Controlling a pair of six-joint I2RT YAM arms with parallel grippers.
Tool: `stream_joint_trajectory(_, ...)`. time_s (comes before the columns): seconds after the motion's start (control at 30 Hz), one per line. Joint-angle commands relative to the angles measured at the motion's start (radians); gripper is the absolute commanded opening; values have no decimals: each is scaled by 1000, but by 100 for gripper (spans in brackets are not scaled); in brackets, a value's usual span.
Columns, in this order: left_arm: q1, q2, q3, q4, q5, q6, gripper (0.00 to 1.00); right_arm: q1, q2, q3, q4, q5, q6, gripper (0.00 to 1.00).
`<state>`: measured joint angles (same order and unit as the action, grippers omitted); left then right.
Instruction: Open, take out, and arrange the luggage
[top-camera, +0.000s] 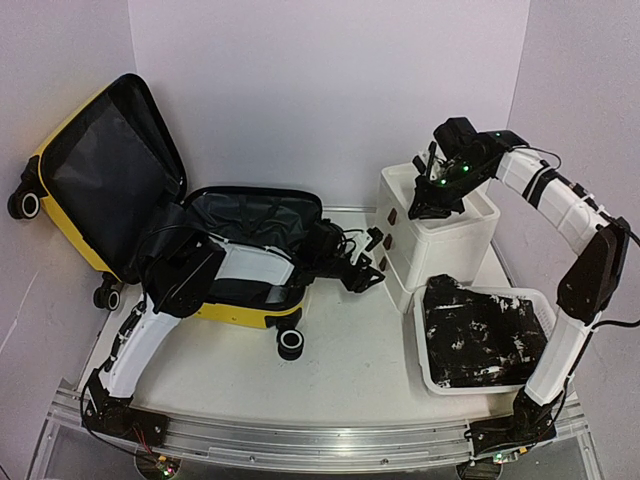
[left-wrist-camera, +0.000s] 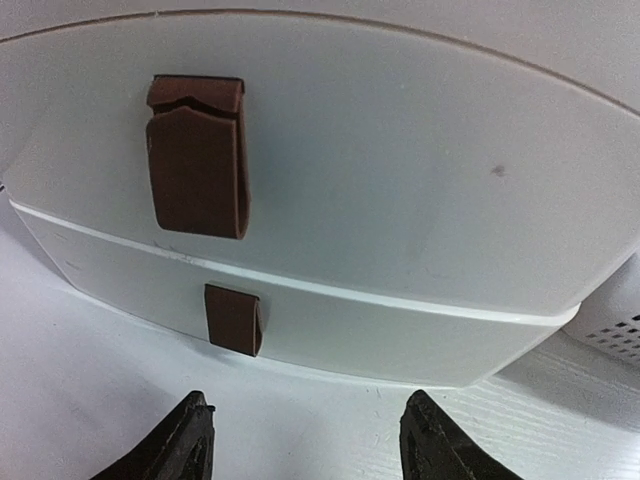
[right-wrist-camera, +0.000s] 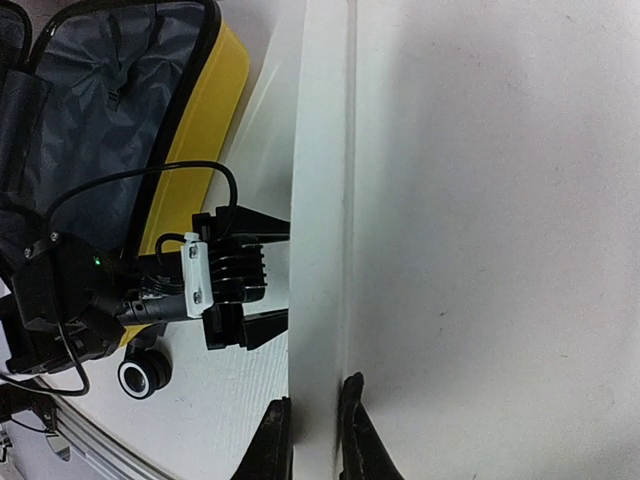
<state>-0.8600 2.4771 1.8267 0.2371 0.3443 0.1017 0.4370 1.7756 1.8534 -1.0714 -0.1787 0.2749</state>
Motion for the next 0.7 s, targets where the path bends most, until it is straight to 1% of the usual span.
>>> stream_joint_trajectory(0.0, 6, -81, -47, 82, -23, -109, 63, 3, -67, 84, 13, -39, -20, 0)
stream_joint_trajectory(0.13, 6, -74, -42, 85, 9, -154, 65, 4, -74, 113, 12, -50, -12, 0)
stream_joint_trajectory(0.23, 7, -67, -30, 80, 17, -170, 68, 5, -74, 136, 10, -51, -9, 0)
stream_joint_trajectory(0.3, 10, -63, -20, 58, 12, -212, 70, 4, -73, 137, 7, -46, -9, 0)
stream_joint_trajectory(0.4, 20, -88, -56, 48, 22, -272, 66, 4, -79, 124, -6, -29, -11, 0)
stream_joint_trajectory(0.43, 15, -105, -79, 47, 23, -262, 66, 7, -80, 121, -22, 8, -16, 6)
stream_joint_trajectory(0.47, 10, -121, -93, 48, 15, -249, 66, 16, -79, 110, -41, 63, -29, 16)
stream_joint_trajectory(0.53, -6, -139, -121, 47, -22, -240, 67, 33, -75, 85, -71, 128, -58, 37)
stream_joint_trajectory(0.63, -37, -176, -168, 48, -121, -227, 69, 76, -78, 41, -80, 220, -100, 58)
stream_joint_trajectory(0.67, -50, -190, -184, 48, -153, -219, 69, 93, -78, 35, -79, 252, -109, 63)
